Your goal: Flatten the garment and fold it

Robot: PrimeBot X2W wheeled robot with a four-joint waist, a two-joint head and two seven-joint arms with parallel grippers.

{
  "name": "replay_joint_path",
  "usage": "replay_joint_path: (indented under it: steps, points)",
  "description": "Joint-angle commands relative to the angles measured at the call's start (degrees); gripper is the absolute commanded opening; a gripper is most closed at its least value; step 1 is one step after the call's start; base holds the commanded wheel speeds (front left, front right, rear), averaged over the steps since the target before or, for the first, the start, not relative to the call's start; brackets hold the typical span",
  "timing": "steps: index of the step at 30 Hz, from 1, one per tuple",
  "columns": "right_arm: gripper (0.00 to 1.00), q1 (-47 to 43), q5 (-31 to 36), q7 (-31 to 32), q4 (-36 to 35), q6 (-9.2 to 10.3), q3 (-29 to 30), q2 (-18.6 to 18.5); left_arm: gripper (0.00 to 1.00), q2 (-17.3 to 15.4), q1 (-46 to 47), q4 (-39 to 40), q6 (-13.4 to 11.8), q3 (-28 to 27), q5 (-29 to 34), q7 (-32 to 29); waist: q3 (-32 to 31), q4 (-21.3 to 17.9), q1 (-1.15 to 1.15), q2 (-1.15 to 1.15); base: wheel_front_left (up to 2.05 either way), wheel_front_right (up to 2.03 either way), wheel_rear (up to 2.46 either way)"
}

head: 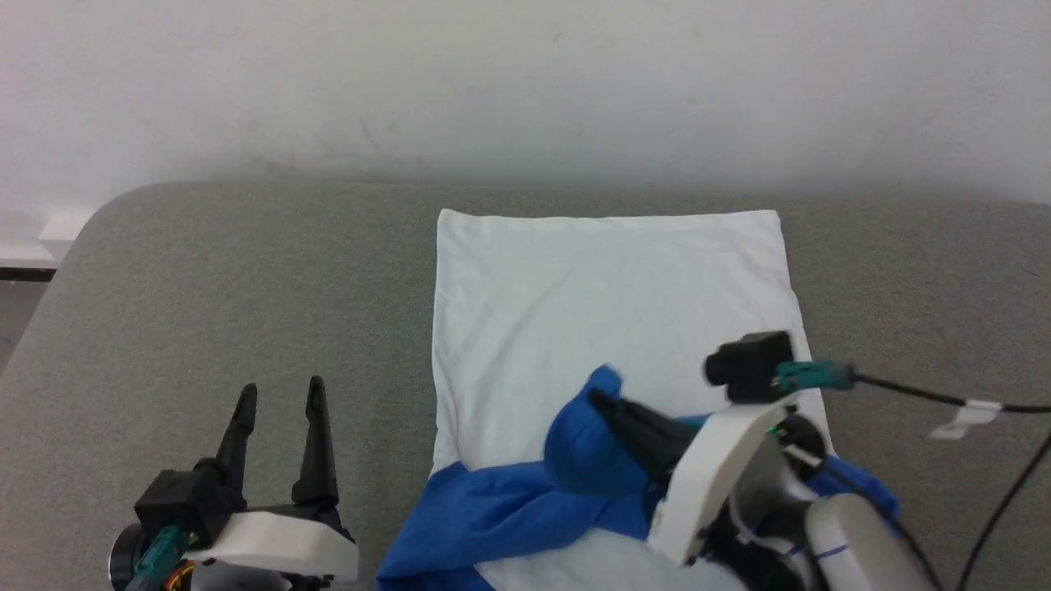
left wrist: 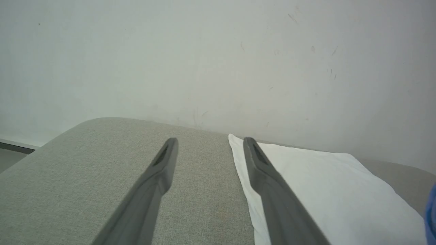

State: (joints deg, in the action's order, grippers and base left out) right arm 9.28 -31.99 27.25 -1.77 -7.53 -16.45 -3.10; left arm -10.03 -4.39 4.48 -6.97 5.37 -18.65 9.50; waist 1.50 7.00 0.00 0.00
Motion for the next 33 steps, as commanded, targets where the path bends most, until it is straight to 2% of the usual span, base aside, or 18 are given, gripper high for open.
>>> replay_joint_path:
  steps: [1, 6, 8, 10, 12, 13, 14, 15, 20, 24, 28, 33]
  points:
    - [0.0, 0.19, -1.28, -1.28, 1.1, 0.04, -1.89, 0.2, 1.0, -0.06, 1.05, -0.16, 0.58, 0.21, -0.21, -0.11, 0.71, 0.89, 0.0, 0.0, 0.0, 0.0, 0.0]
    - [0.0, 4.15, -7.89, -9.02, 10.09, 0.04, -15.9, 0.21, 1.0, 0.2, 2.58, -1.63, 1.33, 1.19, -0.5, 0.16, 1.99, 2.62, 0.0, 0.0, 0.0, 0.0, 0.0]
    - [0.0, 5.93, -9.6, -11.3, 13.87, 0.04, -19.78, 0.21, 1.0, 0.47, 2.91, -2.18, 1.39, 1.56, -0.56, 0.33, 2.44, 3.17, 0.0, 0.0, 0.0, 0.0, 0.0]
    - [0.0, 8.03, -8.61, -12.98, 18.17, 0.04, -22.61, 0.22, 1.0, 0.53, 3.18, -2.78, 1.51, 1.65, -0.72, 0.63, 2.94, 3.57, 0.0, 0.0, 0.0, 0.0, 0.0]
    - [0.28, 9.13, -9.61, -13.86, 22.01, 0.04, -24.87, 0.22, 1.0, 0.58, 3.37, -3.36, 1.53, 1.62, -0.86, 0.93, 3.35, 3.72, 0.0, 0.0, 0.0, 0.0, 0.0]
    - [0.6, 9.75, -9.55, -13.86, 23.89, 0.04, -26.11, 0.22, 1.0, 0.61, 3.45, -3.61, 1.52, 1.61, -0.93, 1.06, 3.55, 3.79, 0.0, 0.0, 0.0, 0.0, 0.0]
    - [0.85, 10.22, -9.86, -14.16, 25.31, 0.04, -27.02, 0.22, 1.0, 0.62, 3.52, -3.85, 1.51, 1.6, -0.99, 1.18, 3.74, 3.81, 0.0, 0.0, 0.0, 0.0, 0.0]
    - [1.0, 10.7, -10.19, -14.8, 26.27, 0.04, -27.8, 0.22, 1.0, 0.63, 3.57, -4.09, 1.48, 1.57, -1.06, 1.3, 3.84, 3.78, 0.0, 0.0, 0.0, 0.0, 0.0]
    - [1.0, 13.7, -7.92, -22.59, 26.39, 0.04, -28.13, 0.22, 1.0, 0.18, 3.48, -4.99, 0.99, 1.0, -1.12, 1.63, 3.76, 2.98, 0.0, 0.0, 0.0, 0.0, 0.0]
    - [1.0, 14.42, -2.82, -27.67, 23.05, 0.04, -23.53, -0.83, 1.0, -0.76, 2.92, -4.99, 0.12, 0.15, -0.86, 1.33, 2.97, 1.47, 0.0, 0.0, 0.0, 0.0, 0.0]
    - [1.0, 12.54, 3.38, -30.0, 17.53, 0.04, -14.28, -4.45, 1.0, -1.64, 2.58, -4.54, -0.55, -0.65, -0.79, 0.93, 2.08, -0.27, 0.0, 0.0, 0.0, 0.0, 0.0]
    - [1.0, 6.01, 11.83, -29.25, 8.75, 0.04, 2.37, -6.69, 1.0, -2.99, 2.29, -3.43, -1.09, -1.72, -0.83, 0.31, 1.71, -2.72, 0.0, 0.0, 0.0, 0.0, 0.0]
